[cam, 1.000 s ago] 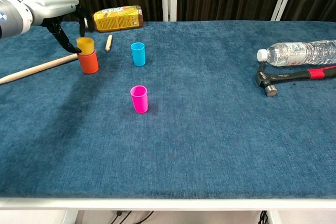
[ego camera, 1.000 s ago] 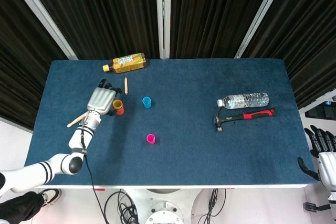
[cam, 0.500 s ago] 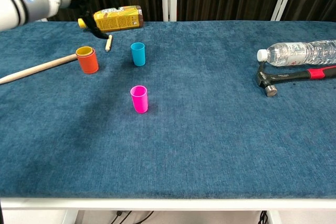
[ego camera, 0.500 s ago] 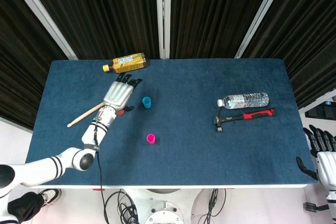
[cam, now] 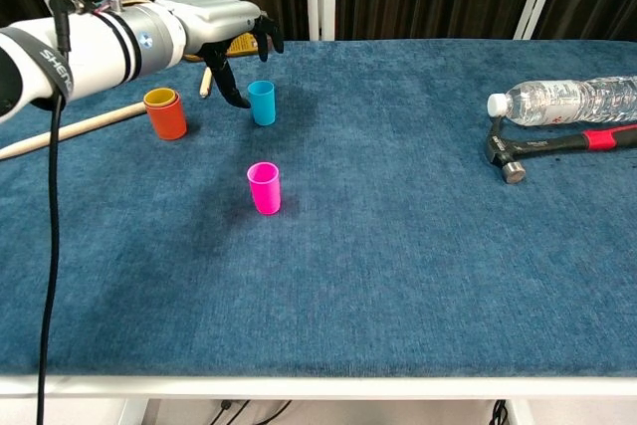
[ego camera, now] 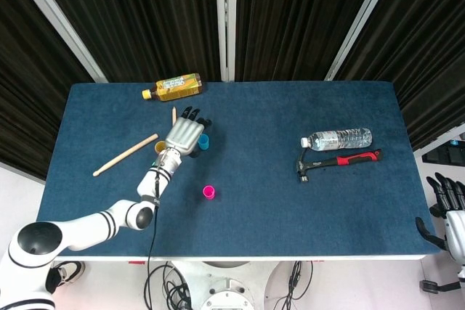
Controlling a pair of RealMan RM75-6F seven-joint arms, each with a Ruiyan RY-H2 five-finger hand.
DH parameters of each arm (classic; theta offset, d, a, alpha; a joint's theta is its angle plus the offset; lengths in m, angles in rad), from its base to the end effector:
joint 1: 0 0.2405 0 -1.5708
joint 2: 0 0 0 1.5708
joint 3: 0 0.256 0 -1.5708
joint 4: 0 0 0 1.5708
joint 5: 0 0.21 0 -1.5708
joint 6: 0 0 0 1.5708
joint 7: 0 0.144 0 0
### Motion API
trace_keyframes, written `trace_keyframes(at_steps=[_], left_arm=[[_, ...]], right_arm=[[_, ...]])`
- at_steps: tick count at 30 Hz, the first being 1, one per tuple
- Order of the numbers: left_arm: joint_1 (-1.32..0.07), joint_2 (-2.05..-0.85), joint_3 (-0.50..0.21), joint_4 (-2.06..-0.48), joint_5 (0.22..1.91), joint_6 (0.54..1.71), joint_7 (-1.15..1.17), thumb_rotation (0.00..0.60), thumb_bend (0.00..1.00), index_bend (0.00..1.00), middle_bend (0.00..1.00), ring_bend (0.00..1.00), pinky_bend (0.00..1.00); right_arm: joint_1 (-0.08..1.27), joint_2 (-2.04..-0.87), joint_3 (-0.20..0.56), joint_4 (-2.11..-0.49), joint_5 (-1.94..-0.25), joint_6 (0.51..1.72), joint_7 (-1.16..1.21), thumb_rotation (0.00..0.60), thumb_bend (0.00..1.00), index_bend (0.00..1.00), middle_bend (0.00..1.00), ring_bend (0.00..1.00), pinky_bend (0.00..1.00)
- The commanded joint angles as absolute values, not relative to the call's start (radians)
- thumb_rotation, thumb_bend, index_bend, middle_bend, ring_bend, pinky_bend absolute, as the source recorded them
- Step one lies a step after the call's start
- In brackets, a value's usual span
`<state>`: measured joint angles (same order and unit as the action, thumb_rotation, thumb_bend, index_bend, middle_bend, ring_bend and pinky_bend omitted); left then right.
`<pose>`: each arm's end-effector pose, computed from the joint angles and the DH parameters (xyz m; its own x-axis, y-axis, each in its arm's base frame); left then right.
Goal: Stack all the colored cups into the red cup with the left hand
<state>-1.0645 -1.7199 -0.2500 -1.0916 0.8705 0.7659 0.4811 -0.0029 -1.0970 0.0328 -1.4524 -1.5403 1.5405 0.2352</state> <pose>-0.0850 0.4327 -0.0472 0.6002 0.1978 0.7750 0.7706 -0.4026 -0.4941 -0.3493 -0.1497 0.1862 0.3487 0.0092 0.9372 -0.9368 0.0356 0.3482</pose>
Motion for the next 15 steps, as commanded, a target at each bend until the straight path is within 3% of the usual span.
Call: trace_keyframes(at_steps=[1,15], left_arm=[[-1.076,-1.745,-0.240,-1.048,0.876,0.751,0.480,0.600,0.16,0.28,0.30,0.04,0.00],[-1.094,-1.795,-0.239,-0.940,0.902,0.713,0.442,0.600,0.19,0.34,0.36,0.04,0.00]], right_arm=[[-0.001,-1.095,0.033,-1.453,-1.541,1.539,0.237,0.600,0.31,0.00,0.00,0.00,0.00],[0.004,-1.091,0.034,-1.464,-1.535,1.525,0.222,0.600,0.31,0.00,0.00,0.00,0.00]])
